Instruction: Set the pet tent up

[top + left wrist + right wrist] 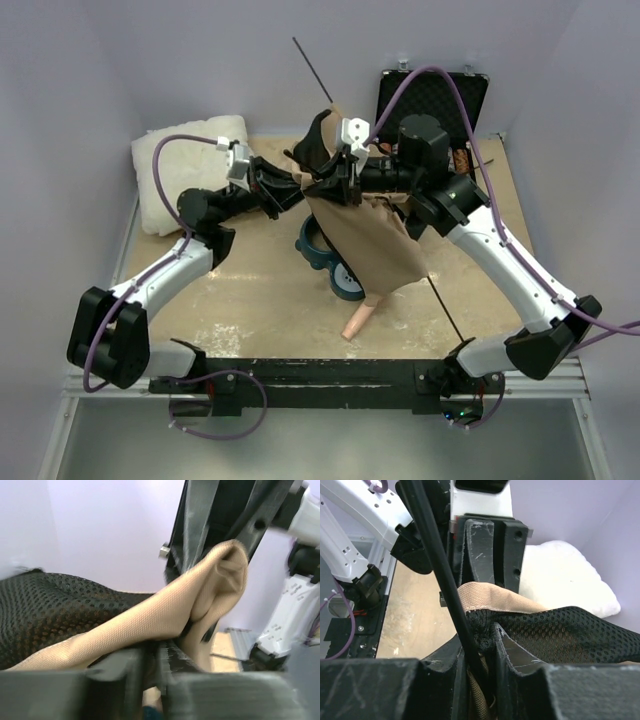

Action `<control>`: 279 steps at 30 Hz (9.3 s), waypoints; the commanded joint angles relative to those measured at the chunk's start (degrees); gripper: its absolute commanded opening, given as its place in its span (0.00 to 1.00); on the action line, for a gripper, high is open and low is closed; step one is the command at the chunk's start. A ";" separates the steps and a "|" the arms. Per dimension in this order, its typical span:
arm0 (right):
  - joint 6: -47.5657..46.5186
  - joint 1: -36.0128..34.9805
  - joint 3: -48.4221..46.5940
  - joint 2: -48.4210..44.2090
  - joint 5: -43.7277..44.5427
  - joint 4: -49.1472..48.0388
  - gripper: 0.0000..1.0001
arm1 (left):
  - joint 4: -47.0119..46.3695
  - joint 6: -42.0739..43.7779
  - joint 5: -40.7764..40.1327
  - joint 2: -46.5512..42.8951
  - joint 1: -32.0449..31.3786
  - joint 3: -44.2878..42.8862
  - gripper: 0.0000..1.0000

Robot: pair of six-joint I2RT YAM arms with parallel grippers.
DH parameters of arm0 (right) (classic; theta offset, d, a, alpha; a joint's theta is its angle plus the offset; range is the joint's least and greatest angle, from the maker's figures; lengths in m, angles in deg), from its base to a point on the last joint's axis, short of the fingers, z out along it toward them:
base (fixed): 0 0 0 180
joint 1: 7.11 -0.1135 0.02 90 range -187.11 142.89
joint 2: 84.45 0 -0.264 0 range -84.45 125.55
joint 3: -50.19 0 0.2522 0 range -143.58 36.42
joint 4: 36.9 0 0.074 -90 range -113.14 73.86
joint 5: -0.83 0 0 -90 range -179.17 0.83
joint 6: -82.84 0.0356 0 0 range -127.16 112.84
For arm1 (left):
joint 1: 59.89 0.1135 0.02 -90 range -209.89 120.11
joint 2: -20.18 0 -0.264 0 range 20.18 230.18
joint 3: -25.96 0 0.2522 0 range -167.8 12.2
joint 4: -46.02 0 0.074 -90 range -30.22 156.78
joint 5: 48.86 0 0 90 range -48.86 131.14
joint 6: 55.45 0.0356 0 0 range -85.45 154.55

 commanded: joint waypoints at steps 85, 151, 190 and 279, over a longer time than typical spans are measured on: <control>45.63 11.02 17.10 -1.13 -16.56 -22.68 0.00 | 15.63 66.01 -35.07 -23.80 -18.28 14.17 0.57; 29.48 13.22 13.43 -4.11 -13.84 -15.24 0.44 | 31.44 28.67 -8.29 -24.85 -3.27 3.09 0.00; -3.86 -9.54 -13.04 5.03 -2.05 3.95 0.56 | 28.45 -0.71 14.23 -17.20 6.06 0.55 0.00; -14.84 -7.88 0.85 0.02 17.45 18.72 0.00 | 23.88 -21.46 20.73 -18.17 17.93 -9.83 0.00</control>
